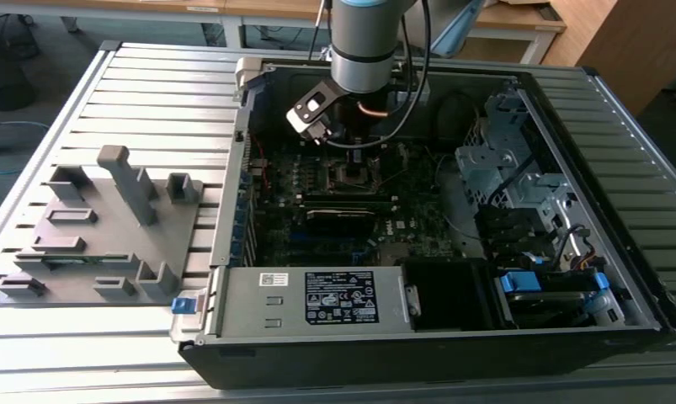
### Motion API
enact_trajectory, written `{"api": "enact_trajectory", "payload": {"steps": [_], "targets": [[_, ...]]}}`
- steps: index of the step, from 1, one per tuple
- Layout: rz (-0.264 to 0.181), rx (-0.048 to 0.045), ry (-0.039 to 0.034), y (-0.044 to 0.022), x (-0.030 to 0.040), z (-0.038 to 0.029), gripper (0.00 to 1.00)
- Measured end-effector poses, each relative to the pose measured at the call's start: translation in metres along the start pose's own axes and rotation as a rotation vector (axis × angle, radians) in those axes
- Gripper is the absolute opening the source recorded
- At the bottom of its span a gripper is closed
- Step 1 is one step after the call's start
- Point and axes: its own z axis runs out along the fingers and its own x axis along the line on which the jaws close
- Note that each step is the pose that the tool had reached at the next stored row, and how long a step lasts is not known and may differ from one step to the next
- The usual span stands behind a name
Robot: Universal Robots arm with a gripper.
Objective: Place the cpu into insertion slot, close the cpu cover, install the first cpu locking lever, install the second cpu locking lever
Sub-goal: 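Place the cpu into insertion slot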
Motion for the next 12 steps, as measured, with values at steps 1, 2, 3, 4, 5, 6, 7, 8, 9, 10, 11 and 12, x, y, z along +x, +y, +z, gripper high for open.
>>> {"api": "enact_trajectory", "payload": {"steps": [1,2,3,4,5,6,7,8,9,10,11,12], "targets": [[0.0,0.0001,-0.0001,-0.0001,0.0,0.0003,0.1],[0.0,0.0002,-0.0004,-0.0001,-0.0001,0.0006,0.1],[0.0,0.0003,-0.0004,-0.0001,-0.0001,0.0006,0.1],[0.0,0.0003,-0.0005,-0.0001,-0.0001,0.0006,0.1],[0.0,0.0002,-0.0003,-0.0001,0.0,0.0007,0.1],[0.0,0.0,0.0,-0.0001,0.0,0.0008,0.1],[0.0,-0.0002,0.0003,0.0,0.0,0.0003,0.1],[0.0,-0.001,0.0015,0.0001,0.0003,-0.0004,0.1],[0.0,-0.0016,0.0026,0.0003,0.0005,-0.0017,0.1],[0.0,-0.0007,0.0008,0.0003,0.0002,-0.0043,0.1],[0.0,-0.0001,-0.0003,0.0003,-0.0001,-0.0067,0.1],[0.0,-0.0003,0.0,0.0004,0.0,-0.0086,0.1]]}}
